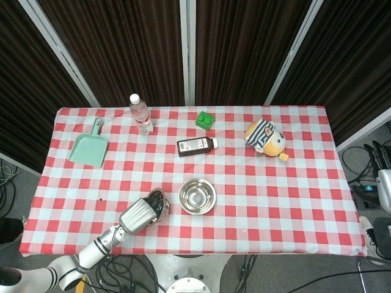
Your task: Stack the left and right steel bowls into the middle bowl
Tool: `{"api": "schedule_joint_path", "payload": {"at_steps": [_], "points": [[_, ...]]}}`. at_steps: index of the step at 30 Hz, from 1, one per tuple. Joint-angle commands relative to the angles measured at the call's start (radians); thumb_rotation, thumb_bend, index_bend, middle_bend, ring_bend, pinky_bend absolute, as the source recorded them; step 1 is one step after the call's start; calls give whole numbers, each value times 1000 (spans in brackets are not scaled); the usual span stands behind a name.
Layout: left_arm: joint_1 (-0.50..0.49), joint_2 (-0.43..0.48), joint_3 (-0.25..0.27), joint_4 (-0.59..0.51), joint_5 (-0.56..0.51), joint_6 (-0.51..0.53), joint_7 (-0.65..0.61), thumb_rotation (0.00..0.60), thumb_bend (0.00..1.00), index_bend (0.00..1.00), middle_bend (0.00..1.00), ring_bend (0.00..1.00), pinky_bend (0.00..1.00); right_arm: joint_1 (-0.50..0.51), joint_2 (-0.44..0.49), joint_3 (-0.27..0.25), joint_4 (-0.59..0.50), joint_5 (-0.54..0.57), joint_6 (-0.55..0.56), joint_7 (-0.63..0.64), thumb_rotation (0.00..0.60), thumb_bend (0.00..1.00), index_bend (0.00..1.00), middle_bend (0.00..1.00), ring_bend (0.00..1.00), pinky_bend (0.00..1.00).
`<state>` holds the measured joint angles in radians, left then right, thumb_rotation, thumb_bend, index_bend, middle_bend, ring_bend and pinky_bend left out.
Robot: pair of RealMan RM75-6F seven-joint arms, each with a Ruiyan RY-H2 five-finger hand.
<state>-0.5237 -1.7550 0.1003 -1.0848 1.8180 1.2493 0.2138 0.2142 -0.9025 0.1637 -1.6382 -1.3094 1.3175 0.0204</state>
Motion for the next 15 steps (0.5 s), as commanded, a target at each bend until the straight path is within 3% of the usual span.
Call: {"api": "schedule_joint_path", "payload": {"at_steps": [1, 5, 15], "points": [[-4, 3, 1, -5, 1, -1, 7, 600, 360, 720, 735, 740, 750, -1, 1, 0, -1, -1, 0, 2, 600, 159, 24, 17, 0, 0], [-36, 14, -14, -11, 9, -13, 20, 600, 363, 720, 735, 741, 750, -5, 4, 3, -3, -6, 11, 14, 600, 158, 24, 18, 0, 0], [-208, 25, -106, -34, 14, -147, 92, 600, 364, 723, 739, 752, 758, -34, 30, 38, -6, -3, 87, 76, 600, 157, 24, 21, 0, 0]]}}
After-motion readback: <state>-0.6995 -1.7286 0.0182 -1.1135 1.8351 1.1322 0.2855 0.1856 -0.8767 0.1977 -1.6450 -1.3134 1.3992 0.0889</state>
